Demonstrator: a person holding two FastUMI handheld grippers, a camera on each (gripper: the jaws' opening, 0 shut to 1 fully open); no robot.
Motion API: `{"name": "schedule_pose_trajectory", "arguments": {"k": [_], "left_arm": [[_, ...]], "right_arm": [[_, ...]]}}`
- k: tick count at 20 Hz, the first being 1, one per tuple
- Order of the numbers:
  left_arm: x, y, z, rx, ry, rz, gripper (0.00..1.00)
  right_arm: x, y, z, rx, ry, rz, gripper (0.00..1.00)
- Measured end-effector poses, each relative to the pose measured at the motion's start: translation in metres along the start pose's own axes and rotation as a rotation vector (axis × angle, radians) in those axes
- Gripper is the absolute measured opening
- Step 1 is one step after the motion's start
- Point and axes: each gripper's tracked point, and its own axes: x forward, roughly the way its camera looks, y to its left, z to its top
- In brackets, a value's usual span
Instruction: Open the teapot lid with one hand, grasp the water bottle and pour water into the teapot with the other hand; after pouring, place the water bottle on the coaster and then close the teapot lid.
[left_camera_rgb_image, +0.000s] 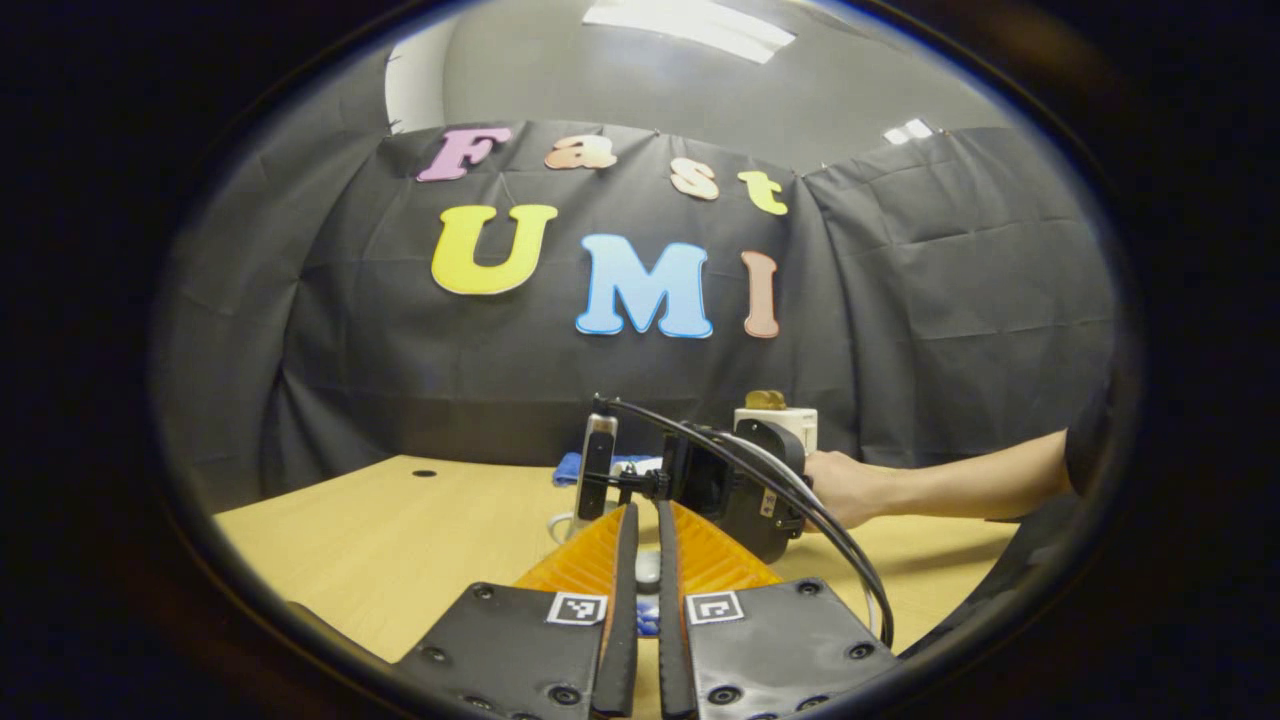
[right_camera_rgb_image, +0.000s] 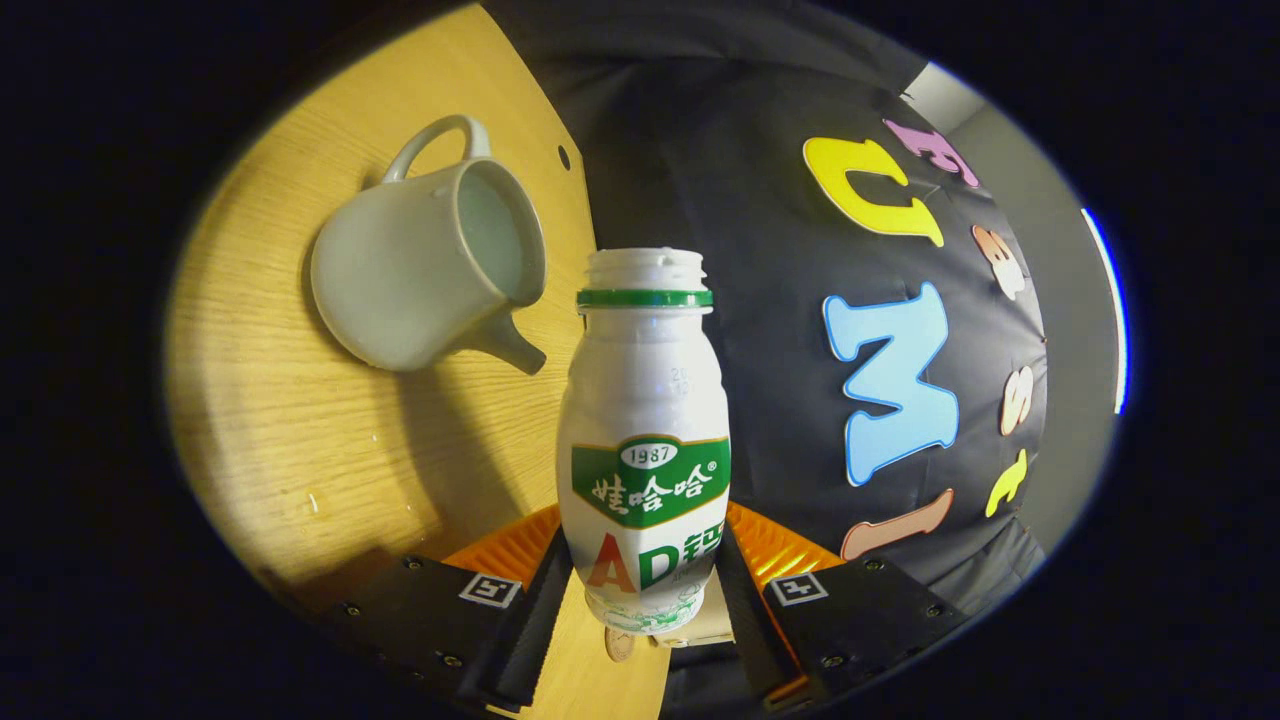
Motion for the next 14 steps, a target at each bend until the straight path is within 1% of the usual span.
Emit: {"name": "schedule_pose_trajectory", "arguments": {"k": [3, 6, 8, 12, 13, 14], "left_arm": [[0.002, -0.003, -0.003, 0.016, 0.007, -0.003, 0.19], [0.005, -0.003, -0.011, 0.019, 0.028, -0.004, 0.19], [0.005, -0.001, -0.011, 0.022, 0.033, 0.000, 0.19], [0.004, 0.000, -0.012, 0.020, 0.034, 0.006, 0.19], [0.004, 0.001, -0.012, 0.020, 0.035, 0.007, 0.19], [0.005, 0.001, -0.013, 0.019, 0.038, 0.005, 0.19]], "right_arm": [[-0.001, -0.004, 0.002, -0.046, -0.004, -0.012, 0.76], [-0.003, -0.006, 0.007, -0.127, -0.019, -0.039, 0.76], [-0.003, -0.007, 0.008, -0.178, -0.024, -0.033, 0.75], [0.000, -0.013, 0.008, -0.227, -0.025, -0.046, 0.76], [0.000, -0.013, 0.009, -0.245, -0.027, -0.049, 0.75], [-0.001, -0.014, 0.011, -0.267, -0.031, -0.050, 0.72]]}}
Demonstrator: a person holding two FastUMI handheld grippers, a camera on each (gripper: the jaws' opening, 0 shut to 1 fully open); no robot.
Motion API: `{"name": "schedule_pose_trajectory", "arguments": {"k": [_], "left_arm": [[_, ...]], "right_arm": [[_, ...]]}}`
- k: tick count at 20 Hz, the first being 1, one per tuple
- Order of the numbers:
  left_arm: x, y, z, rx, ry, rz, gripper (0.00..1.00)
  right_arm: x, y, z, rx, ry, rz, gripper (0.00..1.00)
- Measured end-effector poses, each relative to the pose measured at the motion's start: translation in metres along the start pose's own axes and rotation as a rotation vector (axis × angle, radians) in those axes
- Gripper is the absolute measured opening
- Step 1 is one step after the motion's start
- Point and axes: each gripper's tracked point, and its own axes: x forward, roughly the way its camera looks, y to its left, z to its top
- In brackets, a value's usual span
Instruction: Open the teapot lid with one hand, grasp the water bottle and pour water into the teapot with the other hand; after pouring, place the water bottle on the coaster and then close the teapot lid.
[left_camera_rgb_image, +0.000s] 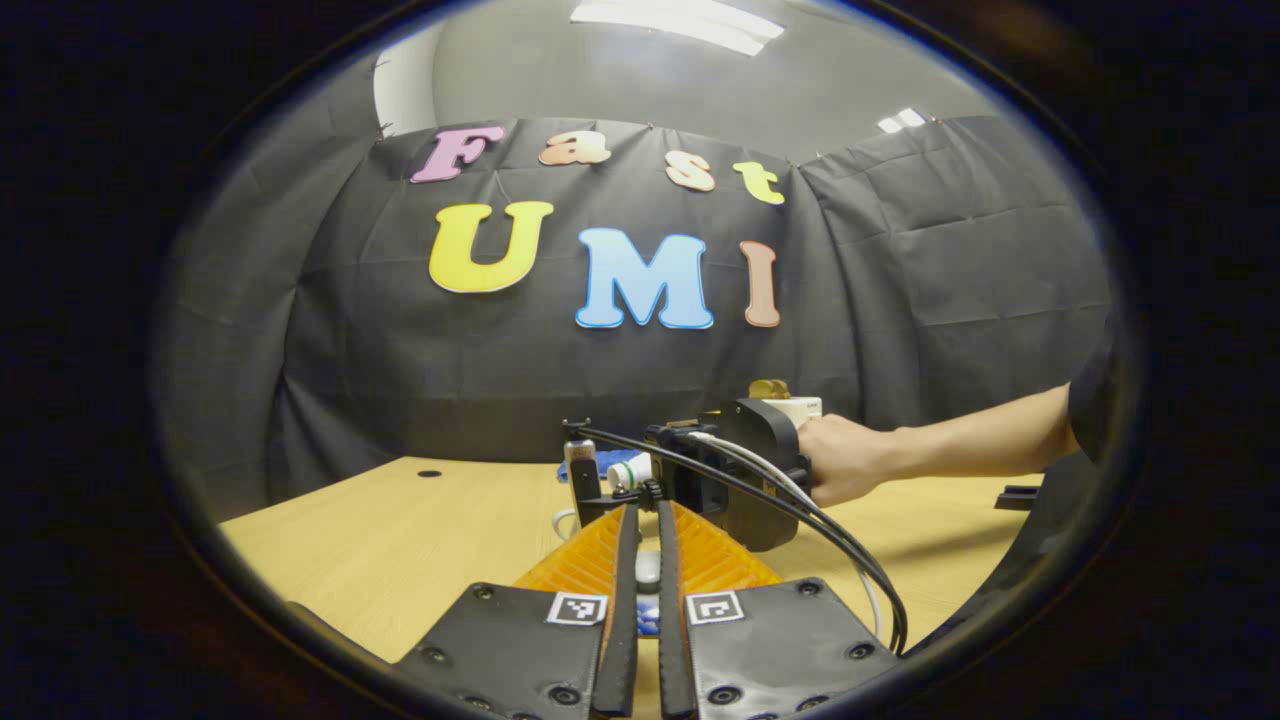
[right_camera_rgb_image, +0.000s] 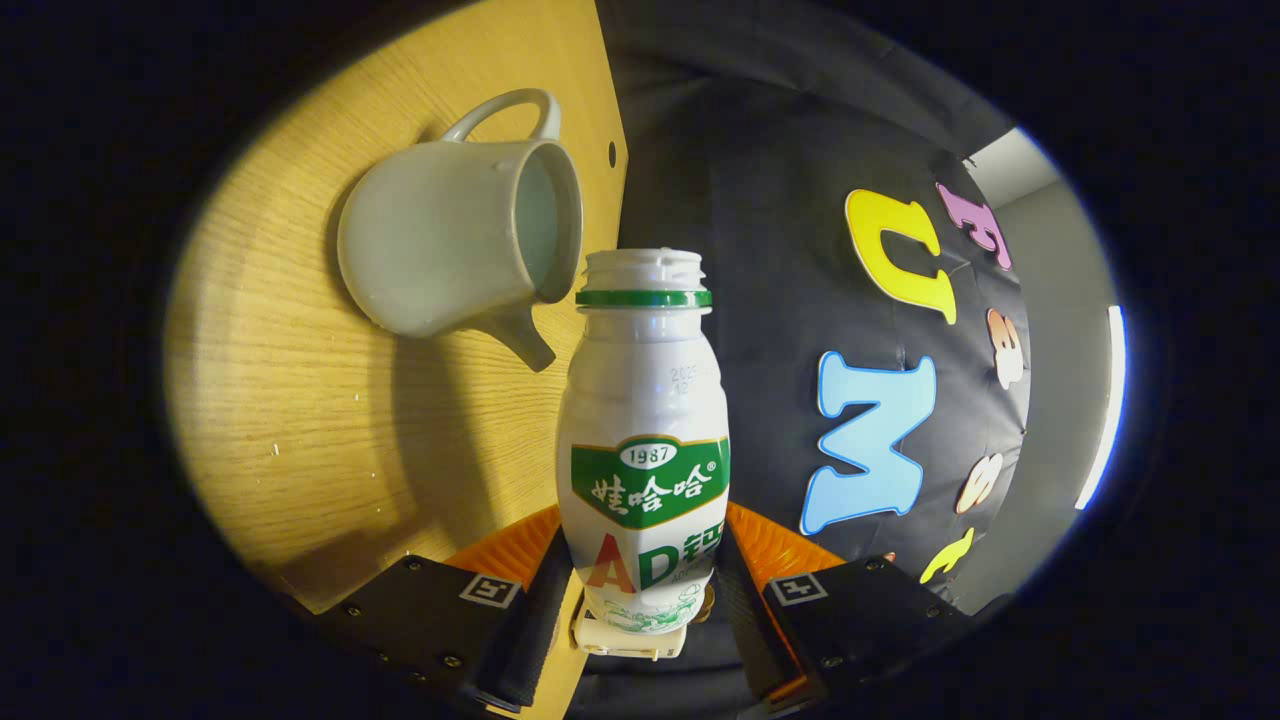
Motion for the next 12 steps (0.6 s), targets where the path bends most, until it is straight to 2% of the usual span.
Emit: {"name": "schedule_pose_trajectory", "arguments": {"k": [2, 12], "left_arm": [[0.000, -0.001, -0.001, 0.002, 0.005, -0.002, 0.19], [-0.001, -0.002, -0.002, 0.010, 0.013, -0.002, 0.19]], "right_arm": [[0.001, -0.003, 0.001, -0.033, -0.010, -0.003, 0.76], [0.007, -0.021, 0.001, -0.132, -0.019, -0.033, 0.75]]}}
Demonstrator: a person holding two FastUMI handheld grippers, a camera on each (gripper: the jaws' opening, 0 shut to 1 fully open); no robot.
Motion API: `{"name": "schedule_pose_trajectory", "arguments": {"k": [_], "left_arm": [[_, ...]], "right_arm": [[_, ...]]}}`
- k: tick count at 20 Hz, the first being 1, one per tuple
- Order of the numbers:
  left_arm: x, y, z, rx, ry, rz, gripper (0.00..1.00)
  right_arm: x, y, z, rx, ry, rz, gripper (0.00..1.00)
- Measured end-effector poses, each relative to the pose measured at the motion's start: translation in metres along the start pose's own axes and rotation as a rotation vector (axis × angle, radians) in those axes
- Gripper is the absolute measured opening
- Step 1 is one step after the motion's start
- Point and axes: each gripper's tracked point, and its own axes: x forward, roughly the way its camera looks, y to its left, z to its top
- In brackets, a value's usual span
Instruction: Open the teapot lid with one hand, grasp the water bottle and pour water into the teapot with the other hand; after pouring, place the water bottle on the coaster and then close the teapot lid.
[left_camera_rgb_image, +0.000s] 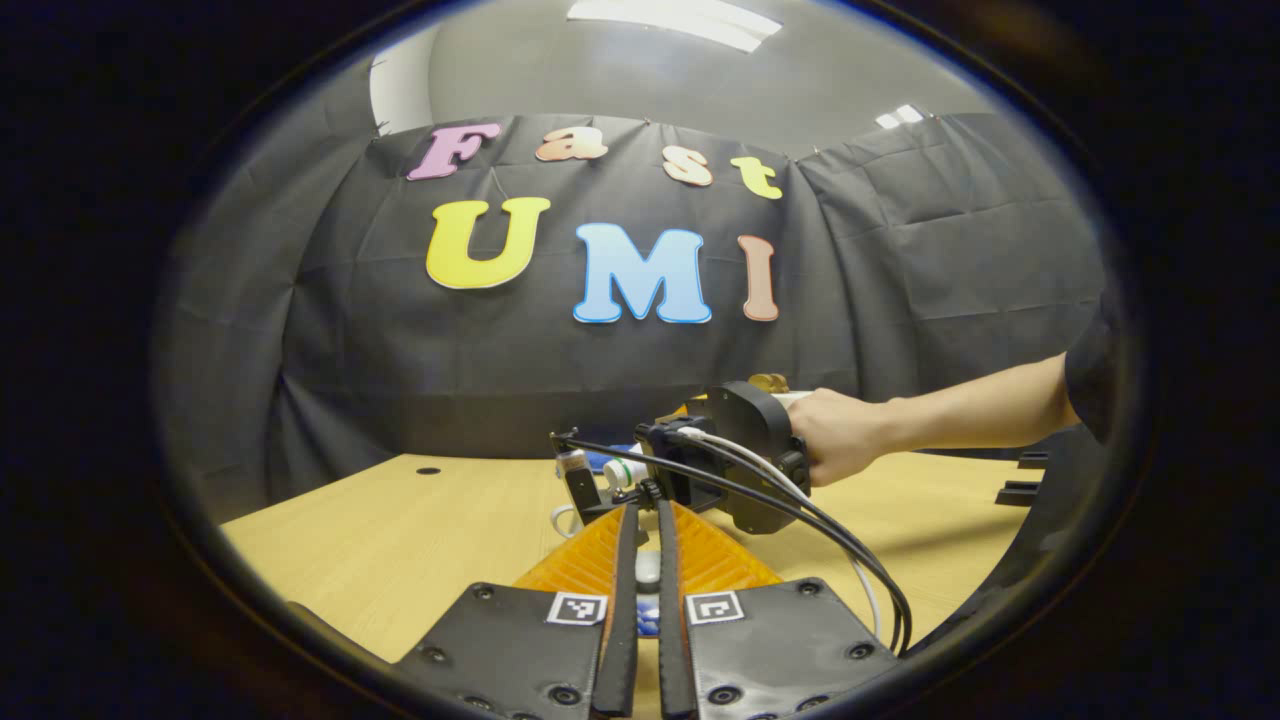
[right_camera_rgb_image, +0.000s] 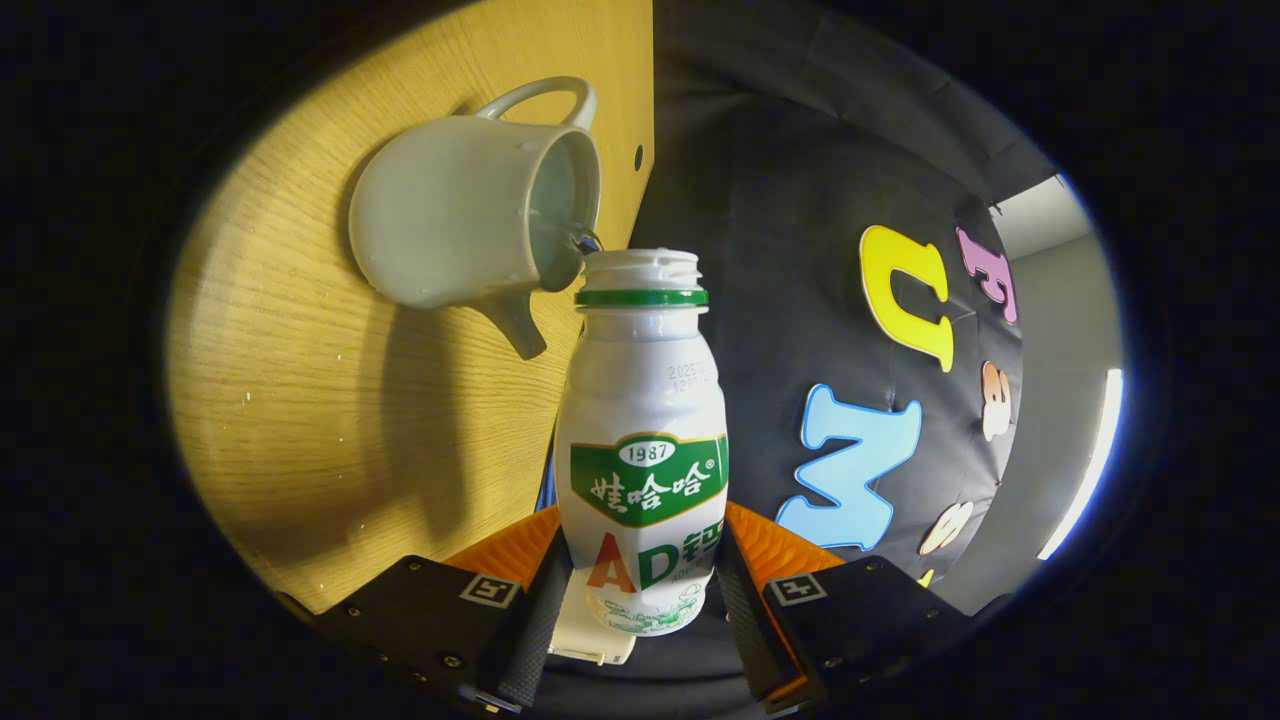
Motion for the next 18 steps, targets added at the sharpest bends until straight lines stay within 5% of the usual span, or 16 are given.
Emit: {"name": "schedule_pose_trajectory", "arguments": {"k": [18], "left_arm": [[-0.001, 0.002, 0.003, 0.019, -0.006, 0.006, 0.19]], "right_arm": [[-0.001, -0.030, 0.006, -0.101, -0.025, -0.072, 0.75]]}}
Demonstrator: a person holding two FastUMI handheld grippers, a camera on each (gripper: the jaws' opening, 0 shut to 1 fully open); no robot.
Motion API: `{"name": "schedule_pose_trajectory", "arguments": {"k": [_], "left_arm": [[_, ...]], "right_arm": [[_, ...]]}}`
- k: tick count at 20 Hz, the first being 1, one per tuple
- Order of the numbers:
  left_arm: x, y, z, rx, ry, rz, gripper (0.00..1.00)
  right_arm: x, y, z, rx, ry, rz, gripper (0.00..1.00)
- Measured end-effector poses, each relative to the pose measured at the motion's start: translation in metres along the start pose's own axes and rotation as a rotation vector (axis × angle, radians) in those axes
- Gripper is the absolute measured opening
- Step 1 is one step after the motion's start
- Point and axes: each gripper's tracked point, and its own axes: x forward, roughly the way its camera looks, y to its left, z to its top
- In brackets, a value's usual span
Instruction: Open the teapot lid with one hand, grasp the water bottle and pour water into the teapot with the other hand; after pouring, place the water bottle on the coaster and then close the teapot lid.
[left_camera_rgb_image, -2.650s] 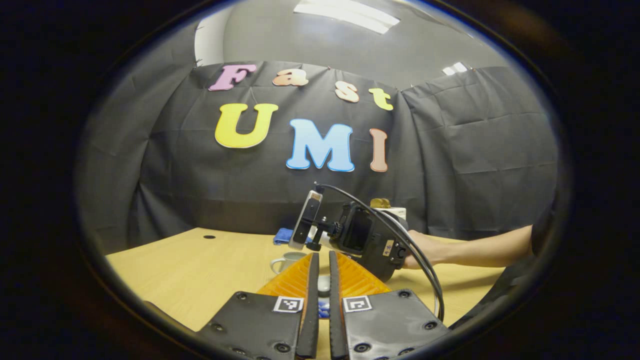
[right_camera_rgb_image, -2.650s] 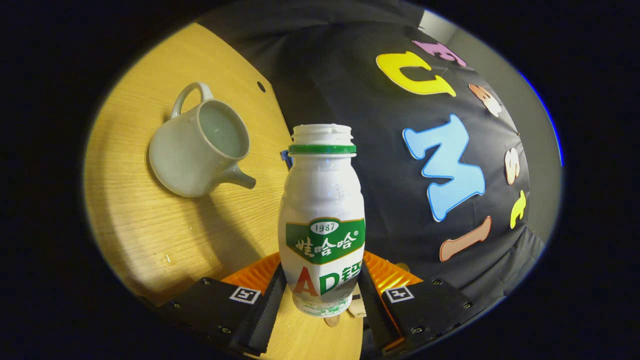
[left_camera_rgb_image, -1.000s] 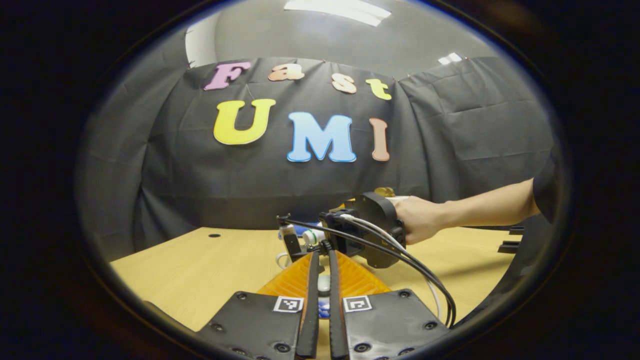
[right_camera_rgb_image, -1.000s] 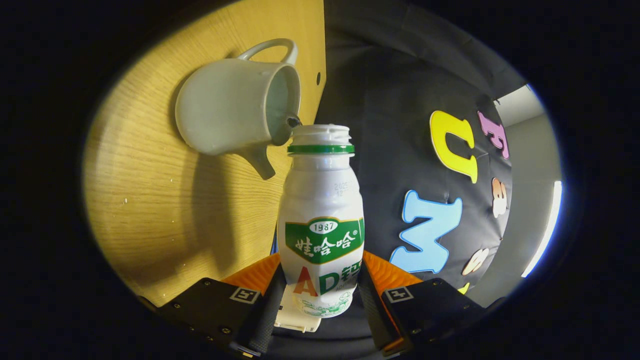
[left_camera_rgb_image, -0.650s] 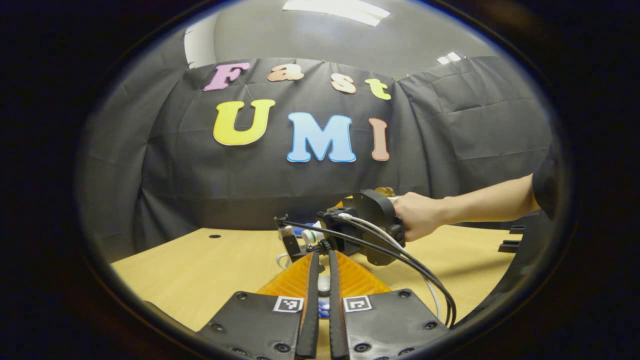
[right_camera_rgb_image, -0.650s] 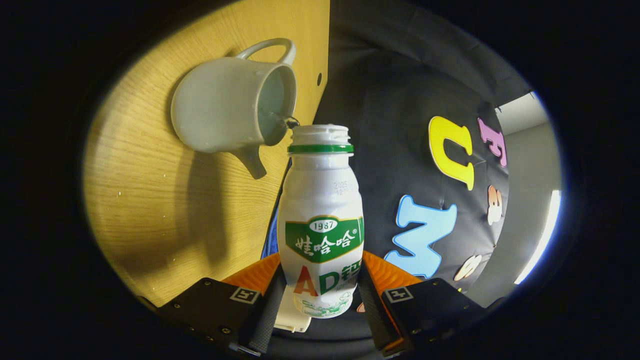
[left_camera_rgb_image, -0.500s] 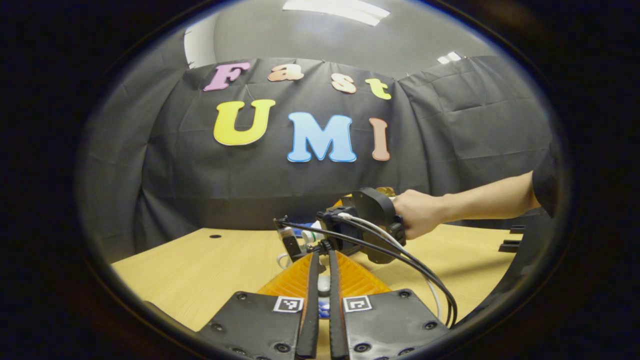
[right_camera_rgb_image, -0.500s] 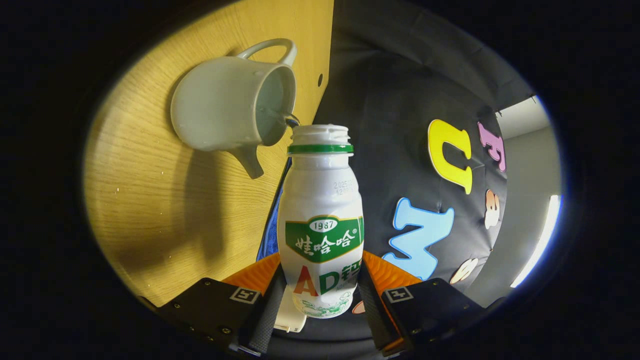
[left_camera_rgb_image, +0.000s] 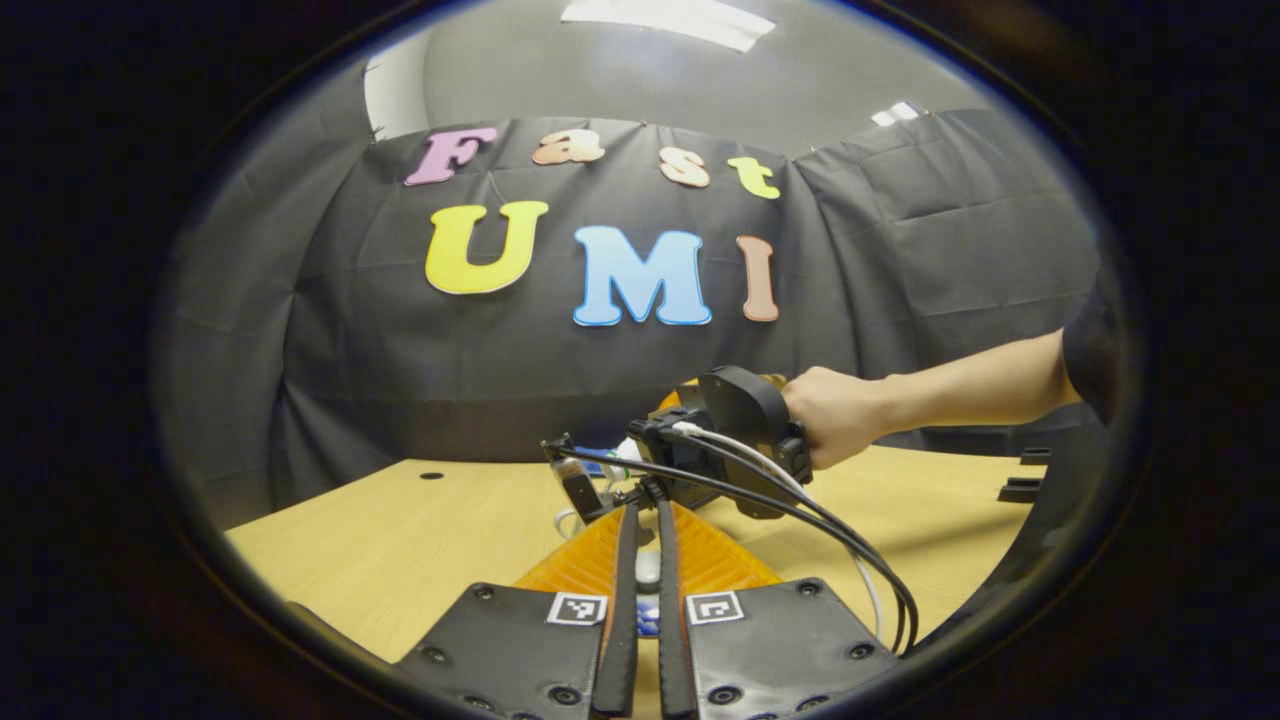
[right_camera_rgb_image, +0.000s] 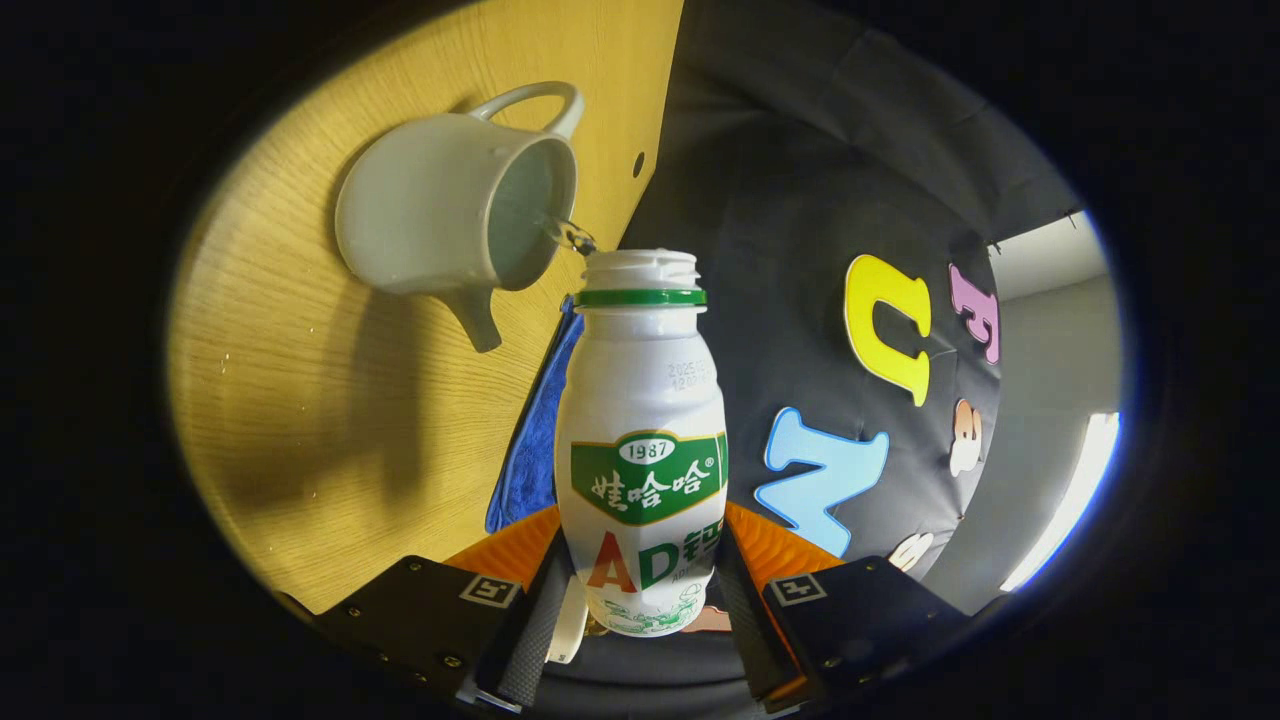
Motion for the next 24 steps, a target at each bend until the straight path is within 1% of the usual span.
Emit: {"name": "schedule_pose_trajectory", "arguments": {"k": [16, 17, 18, 19, 20, 21, 22, 24], "left_arm": [[0.002, -0.002, -0.002, 0.008, 0.008, -0.004, 0.19], [0.002, -0.002, -0.001, 0.008, 0.006, -0.004, 0.15], [0.002, -0.001, -0.001, 0.007, 0.005, -0.002, 0.19], [0.002, 0.000, -0.001, 0.008, 0.003, -0.002, 0.19], [0.001, -0.001, -0.001, 0.009, 0.005, -0.001, 0.19], [0.001, -0.001, -0.001, 0.010, 0.006, -0.001, 0.15], [0.001, -0.001, -0.001, 0.010, 0.006, -0.001, 0.19], [0.001, -0.001, -0.002, 0.012, 0.008, -0.001, 0.19]], "right_arm": [[0.006, -0.021, -0.001, -0.096, -0.010, -0.056, 0.75], [0.005, -0.022, -0.001, -0.102, -0.009, -0.060, 0.75], [0.005, -0.023, 0.000, -0.105, -0.011, -0.062, 0.75], [0.005, -0.023, -0.001, -0.105, -0.012, -0.062, 0.72], [0.006, -0.022, 0.000, -0.104, -0.013, -0.061, 0.75], [0.005, -0.021, 0.002, -0.105, -0.015, -0.058, 0.75], [0.005, -0.020, 0.003, -0.107, -0.016, -0.055, 0.75], [0.005, -0.017, 0.003, -0.115, -0.019, -0.047, 0.75]]}}
